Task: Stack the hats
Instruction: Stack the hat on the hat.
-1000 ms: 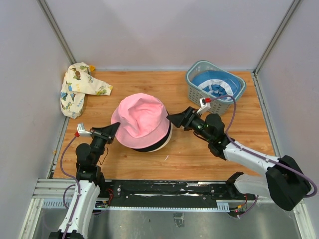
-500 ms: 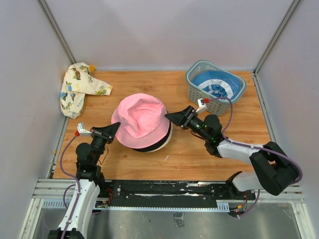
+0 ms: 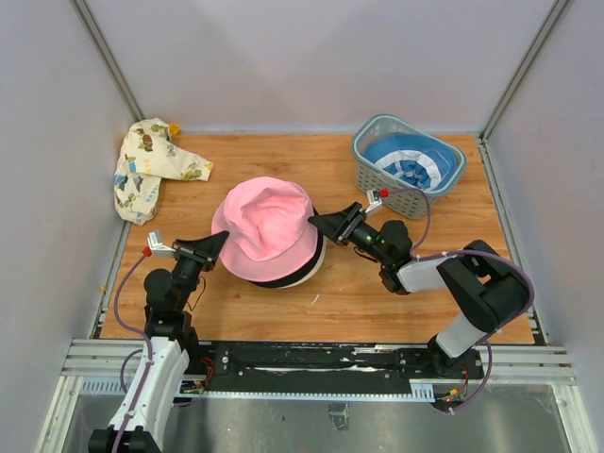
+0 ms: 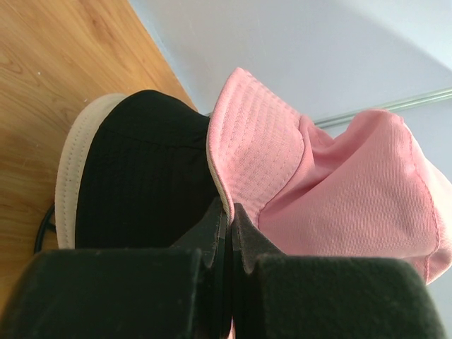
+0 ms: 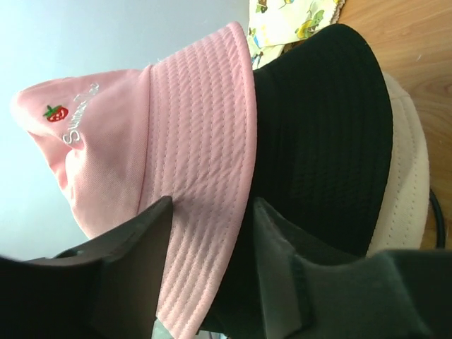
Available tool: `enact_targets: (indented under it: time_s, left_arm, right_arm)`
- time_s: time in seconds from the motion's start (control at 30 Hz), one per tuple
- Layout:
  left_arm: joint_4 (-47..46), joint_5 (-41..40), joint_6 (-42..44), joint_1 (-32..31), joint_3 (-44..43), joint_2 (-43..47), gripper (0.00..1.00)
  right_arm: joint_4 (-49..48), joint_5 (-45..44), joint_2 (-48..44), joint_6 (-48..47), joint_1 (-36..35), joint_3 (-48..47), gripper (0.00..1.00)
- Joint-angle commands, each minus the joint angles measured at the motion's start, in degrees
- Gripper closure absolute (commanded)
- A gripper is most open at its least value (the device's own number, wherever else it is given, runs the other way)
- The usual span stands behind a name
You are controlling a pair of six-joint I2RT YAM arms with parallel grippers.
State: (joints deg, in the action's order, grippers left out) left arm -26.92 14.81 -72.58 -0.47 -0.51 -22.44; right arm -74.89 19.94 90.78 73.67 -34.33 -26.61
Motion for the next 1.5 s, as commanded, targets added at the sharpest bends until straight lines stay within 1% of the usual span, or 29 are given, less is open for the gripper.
enact_targets:
  time_s: [0.0,0.1,0.17,0.37,0.5,1.2,1.47]
  left_arm:
    - [-1.68,0.2,1.81,-0.23,3.94,-1.17,1.0]
    - [-2.25,0.29,1.99,-0.32,4.07,-2.02,0.99]
    - [-2.47,0.29,2.13,-0.4,4.07,-2.38,1.0]
    - [-2.15,-0.24,2.37,-0.67,4.74,-2.44,0.99]
    - [-2.17,-0.22,2.44,-0.84,5.04,-2.35,1.0]
    - [-0.69,-2.93,2.92,-2.87,8.49,-2.39,0.99]
    - [0.01,-5.35,4.48,-2.86,9.62,-4.5,0.99]
  right_arm:
    - [-10.46,1.38,2.24,3.91,0.82,-0.01,0.57]
    - [-11.28,0.94,2.47,4.21,1.08,0.77,0.74]
    - [-11.25,0.73,2.26,4.13,1.35,1.3,0.82]
    - [-10.47,0.09,1.42,2.82,1.96,3.65,0.91]
    - [-10.65,-0.46,1.89,1.91,2.19,5.61,0.99]
    - [-12.14,-1.75,6.68,-1.96,3.13,9.86,0.99]
    - [-9.62,-1.88,6.12,-3.63,3.72,10.13,0.99]
